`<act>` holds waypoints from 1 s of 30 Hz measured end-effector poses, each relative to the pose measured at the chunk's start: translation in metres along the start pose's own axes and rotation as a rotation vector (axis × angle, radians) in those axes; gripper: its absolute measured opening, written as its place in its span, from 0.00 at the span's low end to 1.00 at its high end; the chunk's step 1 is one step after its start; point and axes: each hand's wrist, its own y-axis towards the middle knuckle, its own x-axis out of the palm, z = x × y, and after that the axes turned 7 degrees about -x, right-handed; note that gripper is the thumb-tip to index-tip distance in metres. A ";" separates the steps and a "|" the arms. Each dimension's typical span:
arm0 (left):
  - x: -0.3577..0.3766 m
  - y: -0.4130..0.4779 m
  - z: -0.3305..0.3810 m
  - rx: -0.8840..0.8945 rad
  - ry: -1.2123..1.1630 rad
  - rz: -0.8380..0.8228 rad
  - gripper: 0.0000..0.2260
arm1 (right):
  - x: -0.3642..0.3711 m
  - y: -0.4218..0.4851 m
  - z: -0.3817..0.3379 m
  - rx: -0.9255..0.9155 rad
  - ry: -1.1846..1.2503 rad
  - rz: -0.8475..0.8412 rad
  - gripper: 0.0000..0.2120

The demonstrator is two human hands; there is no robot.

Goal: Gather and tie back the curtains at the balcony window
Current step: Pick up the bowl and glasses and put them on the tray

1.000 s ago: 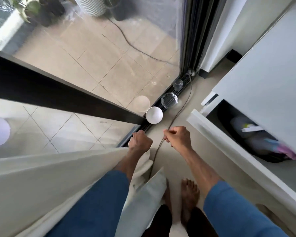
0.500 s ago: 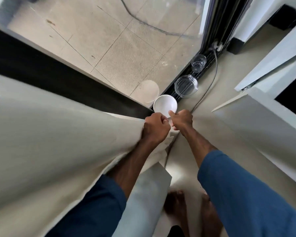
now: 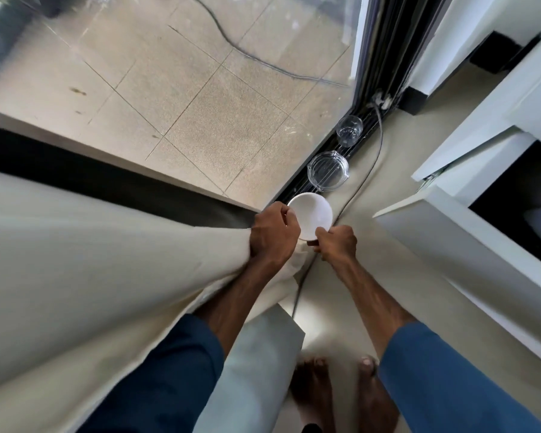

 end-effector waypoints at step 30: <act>0.116 0.111 0.062 -0.590 -0.337 -0.520 0.09 | -0.029 -0.001 0.067 0.060 0.251 0.116 0.13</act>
